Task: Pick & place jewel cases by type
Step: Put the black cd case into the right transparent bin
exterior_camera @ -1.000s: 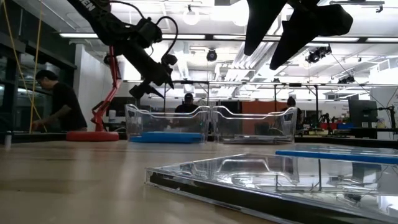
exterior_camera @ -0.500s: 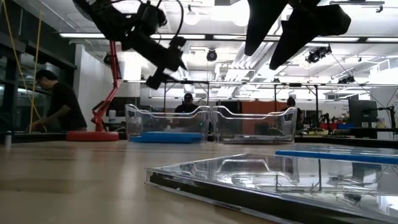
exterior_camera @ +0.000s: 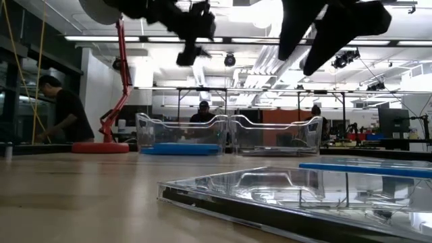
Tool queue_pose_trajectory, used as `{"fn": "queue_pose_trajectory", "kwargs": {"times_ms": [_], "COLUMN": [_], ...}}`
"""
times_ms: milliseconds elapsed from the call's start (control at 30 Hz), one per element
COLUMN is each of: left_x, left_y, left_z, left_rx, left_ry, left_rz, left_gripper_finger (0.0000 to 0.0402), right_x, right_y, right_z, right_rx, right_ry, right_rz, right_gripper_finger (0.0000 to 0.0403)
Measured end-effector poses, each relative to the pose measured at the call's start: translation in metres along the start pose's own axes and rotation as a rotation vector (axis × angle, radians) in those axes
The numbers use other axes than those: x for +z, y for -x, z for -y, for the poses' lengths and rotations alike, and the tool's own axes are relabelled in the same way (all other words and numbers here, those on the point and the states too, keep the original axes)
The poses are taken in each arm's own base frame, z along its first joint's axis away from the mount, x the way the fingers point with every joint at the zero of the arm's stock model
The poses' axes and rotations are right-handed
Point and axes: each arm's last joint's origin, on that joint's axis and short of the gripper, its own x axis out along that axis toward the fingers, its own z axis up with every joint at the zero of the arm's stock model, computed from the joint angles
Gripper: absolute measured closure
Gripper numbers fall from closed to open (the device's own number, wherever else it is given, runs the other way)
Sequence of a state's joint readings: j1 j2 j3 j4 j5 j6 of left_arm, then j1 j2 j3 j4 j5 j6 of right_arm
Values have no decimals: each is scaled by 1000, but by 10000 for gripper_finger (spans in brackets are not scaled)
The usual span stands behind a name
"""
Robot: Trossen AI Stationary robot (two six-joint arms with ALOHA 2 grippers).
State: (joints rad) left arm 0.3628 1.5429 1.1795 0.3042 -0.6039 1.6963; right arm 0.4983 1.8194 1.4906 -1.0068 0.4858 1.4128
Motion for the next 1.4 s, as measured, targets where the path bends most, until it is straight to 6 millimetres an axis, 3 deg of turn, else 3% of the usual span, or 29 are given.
{"fn": "queue_pose_trajectory", "kwargs": {"times_ms": [167, 333, 600, 833, 1067, 1400], "left_x": [19, 31, 34, 31, 26, -21], "left_y": [16, 39, 82, 122, 160, 192], "left_z": [-33, -79, -149, -186, -194, -166], "left_rx": [79, 168, 207, 165, 46, -280], "left_ry": [51, 179, 417, 578, 648, 961], "left_rz": [40, 19, 19, 37, 83, 93], "left_gripper_finger": [188, 188, 188, 188, 188, 188], "right_x": [-7, -11, -18, -19, -10, 15], "right_y": [3, 6, 9, 13, 46, 111], "right_z": [2, 1, 3, 4, 21, 81], "right_rx": [-16, -15, -26, -16, -9, -46], "right_ry": [32, 48, 77, 134, 187, 221], "right_rz": [-4, 8, -3, -36, 28, 90], "right_gripper_finger": [183, 183, 183, 183, 183, 183]}}
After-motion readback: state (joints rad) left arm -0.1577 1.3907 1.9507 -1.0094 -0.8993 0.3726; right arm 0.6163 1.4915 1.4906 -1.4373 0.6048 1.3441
